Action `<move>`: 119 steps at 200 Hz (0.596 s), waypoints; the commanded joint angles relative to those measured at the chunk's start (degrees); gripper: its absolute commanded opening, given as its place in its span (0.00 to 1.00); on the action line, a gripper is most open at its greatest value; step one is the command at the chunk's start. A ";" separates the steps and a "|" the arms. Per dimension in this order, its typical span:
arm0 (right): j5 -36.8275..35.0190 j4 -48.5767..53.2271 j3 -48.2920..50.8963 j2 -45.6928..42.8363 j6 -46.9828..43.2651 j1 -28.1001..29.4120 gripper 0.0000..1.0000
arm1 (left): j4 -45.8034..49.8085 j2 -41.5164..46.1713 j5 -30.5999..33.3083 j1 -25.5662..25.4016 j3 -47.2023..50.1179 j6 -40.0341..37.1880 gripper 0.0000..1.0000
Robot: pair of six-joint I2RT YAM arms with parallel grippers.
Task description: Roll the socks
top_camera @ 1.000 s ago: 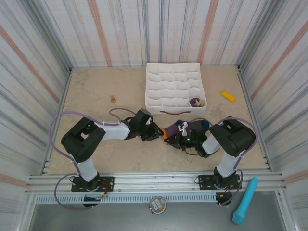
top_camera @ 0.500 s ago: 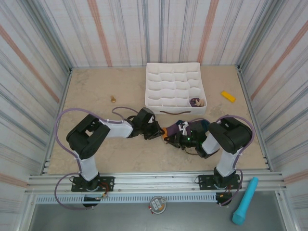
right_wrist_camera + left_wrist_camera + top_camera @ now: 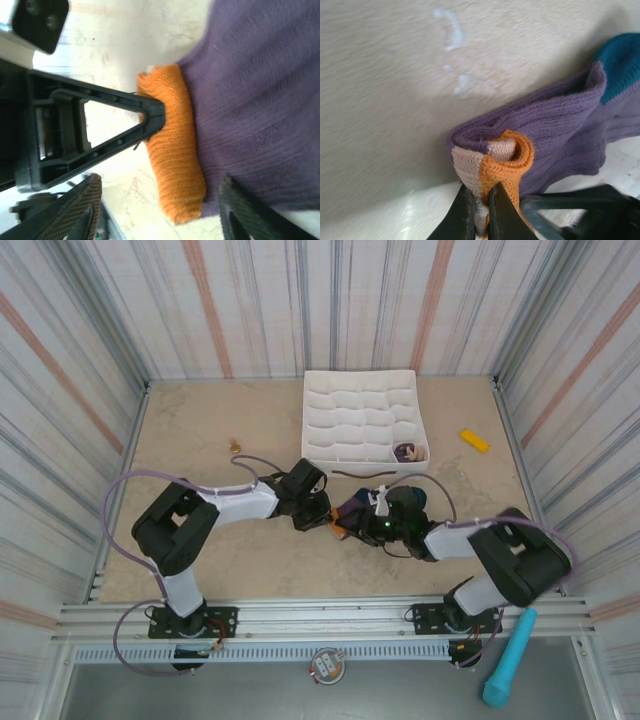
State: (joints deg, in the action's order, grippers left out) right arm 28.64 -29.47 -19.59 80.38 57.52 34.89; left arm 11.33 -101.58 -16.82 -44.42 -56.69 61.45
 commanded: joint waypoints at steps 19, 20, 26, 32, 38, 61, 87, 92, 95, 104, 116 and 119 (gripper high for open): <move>-18.57 34.42 -5.72 -14.54 -11.27 4.04 0.77 | 14.67 2.89 2.77 0.12 -3.03 -0.99 0.00; -18.95 34.85 -5.90 -14.72 -11.45 4.26 0.77 | 14.81 2.89 2.72 0.13 -3.10 -1.03 0.00; -22.17 37.75 -7.11 -16.06 -12.78 5.67 0.78 | 15.41 2.88 2.40 0.12 -3.46 -1.09 0.00; -25.11 39.99 -7.97 -17.04 -13.96 7.14 0.80 | 16.07 2.88 2.15 0.13 -3.83 -1.11 0.00; -28.25 42.13 -8.92 -17.89 -14.77 8.54 0.81 | 16.53 2.88 2.00 0.13 -4.03 -1.08 0.00; -40.61 47.25 -11.12 -19.89 -16.88 15.37 0.83 | 16.87 3.15 1.61 0.03 -3.88 -0.33 0.00; -51.53 48.71 -12.59 -19.24 -18.58 23.62 0.80 | 17.08 3.20 1.13 0.10 -3.87 0.09 0.00; -53.30 48.41 -12.95 -18.56 -19.23 25.49 0.80 | 17.14 3.15 0.96 0.04 -3.83 0.22 0.00; -54.28 48.38 -13.19 -18.14 -19.54 26.43 0.79 | 17.17 3.11 0.84 0.12 -3.87 0.25 0.00; -57.11 48.29 -14.22 -16.40 -20.62 29.30 0.78 | 17.36 2.96 0.52 0.08 -4.00 0.25 0.00; -60.52 47.83 -15.69 -13.42 -22.13 33.03 0.75 | 17.63 2.80 0.34 0.13 -4.40 0.02 0.00; -61.23 47.57 -16.10 -12.69 -22.51 33.83 0.75 | 17.74 2.79 0.32 0.15 -4.45 0.04 0.00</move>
State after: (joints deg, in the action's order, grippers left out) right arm -19.51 15.49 -32.23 63.26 39.90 63.18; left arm 25.63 -100.09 -16.10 -44.38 -59.70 61.43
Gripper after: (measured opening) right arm 0.765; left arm 0.080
